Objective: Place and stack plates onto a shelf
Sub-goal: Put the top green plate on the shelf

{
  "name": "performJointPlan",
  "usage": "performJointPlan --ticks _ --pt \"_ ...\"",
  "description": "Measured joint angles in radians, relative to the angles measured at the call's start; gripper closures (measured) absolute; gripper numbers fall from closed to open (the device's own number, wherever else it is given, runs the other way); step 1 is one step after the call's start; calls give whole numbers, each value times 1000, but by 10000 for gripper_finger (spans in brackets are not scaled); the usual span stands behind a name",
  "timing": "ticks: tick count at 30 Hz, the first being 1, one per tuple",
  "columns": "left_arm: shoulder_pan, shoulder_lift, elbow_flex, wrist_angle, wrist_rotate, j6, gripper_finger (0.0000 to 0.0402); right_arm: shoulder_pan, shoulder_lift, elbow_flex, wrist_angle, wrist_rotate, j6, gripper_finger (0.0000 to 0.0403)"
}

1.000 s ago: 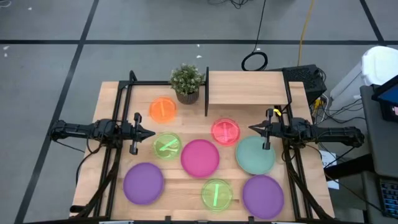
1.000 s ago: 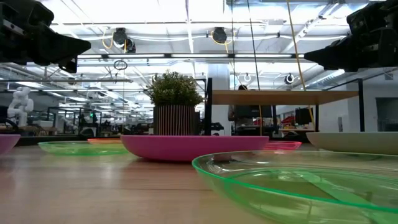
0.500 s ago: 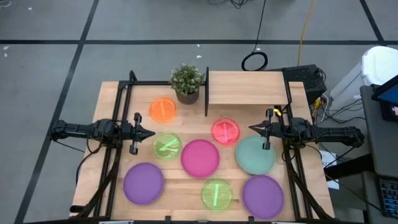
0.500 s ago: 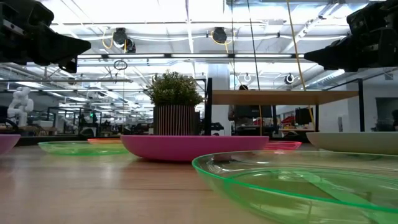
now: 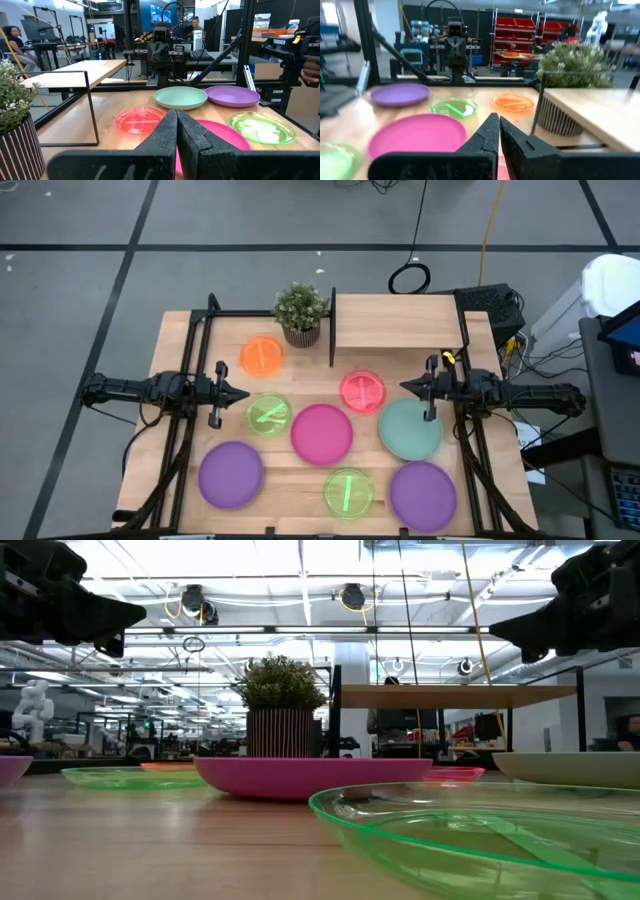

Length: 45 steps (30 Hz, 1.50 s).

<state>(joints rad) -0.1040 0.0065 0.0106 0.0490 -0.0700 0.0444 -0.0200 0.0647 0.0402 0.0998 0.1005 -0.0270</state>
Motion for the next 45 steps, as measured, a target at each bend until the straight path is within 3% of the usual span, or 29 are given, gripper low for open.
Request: performJointPlan --ticks 7,14,21,30,45 --pt "0 0 0 0 0 0 398 0 0 0 -4 0 140 403" --pt "0 0 0 0 0 0 398 0 1 0 -14 -39 97 403" --pt "0 0 0 0 0 0 398 0 22 37 -76 -105 164 403" --pt "0 0 0 0 0 0 398 1 162 266 -179 -126 144 403" --pt "0 0 0 0 0 0 398 2 426 780 -572 -132 100 403"
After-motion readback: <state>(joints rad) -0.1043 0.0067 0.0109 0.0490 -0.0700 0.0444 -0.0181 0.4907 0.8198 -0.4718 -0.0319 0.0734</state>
